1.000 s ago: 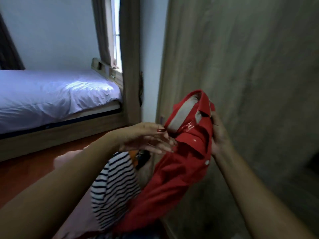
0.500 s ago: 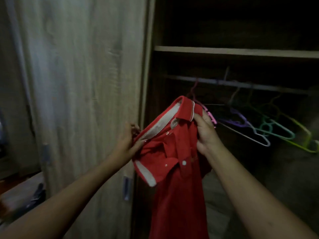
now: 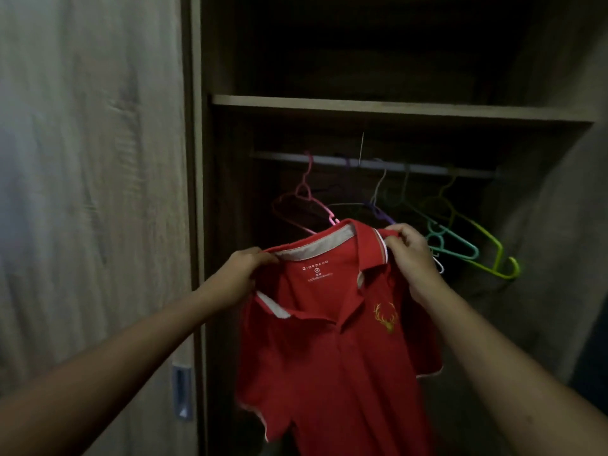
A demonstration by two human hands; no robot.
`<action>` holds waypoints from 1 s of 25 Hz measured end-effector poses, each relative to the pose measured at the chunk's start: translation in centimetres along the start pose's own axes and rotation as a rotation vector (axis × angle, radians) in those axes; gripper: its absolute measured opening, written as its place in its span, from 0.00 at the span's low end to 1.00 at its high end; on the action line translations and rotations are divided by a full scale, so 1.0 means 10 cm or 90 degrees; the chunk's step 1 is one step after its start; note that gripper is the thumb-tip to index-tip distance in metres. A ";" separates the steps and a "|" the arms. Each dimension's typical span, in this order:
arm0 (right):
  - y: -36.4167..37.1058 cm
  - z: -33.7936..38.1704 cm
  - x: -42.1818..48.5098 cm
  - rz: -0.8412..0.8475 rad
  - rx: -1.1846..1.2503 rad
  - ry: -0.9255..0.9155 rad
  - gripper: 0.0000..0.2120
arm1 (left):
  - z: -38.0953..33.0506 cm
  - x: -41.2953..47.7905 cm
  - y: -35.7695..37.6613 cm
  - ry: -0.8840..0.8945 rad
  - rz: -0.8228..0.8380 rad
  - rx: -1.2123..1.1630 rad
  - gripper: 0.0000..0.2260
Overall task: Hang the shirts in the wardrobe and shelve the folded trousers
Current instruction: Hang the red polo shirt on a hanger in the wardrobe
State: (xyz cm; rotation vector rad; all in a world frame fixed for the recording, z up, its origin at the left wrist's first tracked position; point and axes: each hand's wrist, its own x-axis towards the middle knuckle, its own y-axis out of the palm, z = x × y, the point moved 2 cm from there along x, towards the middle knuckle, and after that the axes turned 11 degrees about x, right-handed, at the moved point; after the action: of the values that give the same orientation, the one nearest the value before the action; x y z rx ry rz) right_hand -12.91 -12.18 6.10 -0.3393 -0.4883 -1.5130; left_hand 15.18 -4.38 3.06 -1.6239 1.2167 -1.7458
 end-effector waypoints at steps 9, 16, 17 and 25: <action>1.01 -0.23 0.99 0.041 -0.342 -0.059 0.16 | 0.05 0.48 -0.28 -0.035 0.065 0.035 0.18; 1.36 -0.57 1.36 0.001 -0.353 0.086 0.14 | 0.33 0.59 -0.30 -0.153 0.227 0.034 0.27; 1.39 -0.56 1.34 -0.010 -0.338 0.069 0.13 | 0.37 0.60 -0.31 -0.172 0.240 0.028 0.28; 0.97 -1.11 0.42 -0.077 -0.012 -0.073 0.17 | 0.50 0.61 -0.21 -0.134 0.120 0.125 0.23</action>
State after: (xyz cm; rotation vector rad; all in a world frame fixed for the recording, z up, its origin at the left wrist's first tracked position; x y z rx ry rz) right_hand -2.19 -21.00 -0.52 -0.4191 -0.5937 -1.6217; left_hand 19.19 -9.72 7.68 -1.4846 1.0294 -1.4856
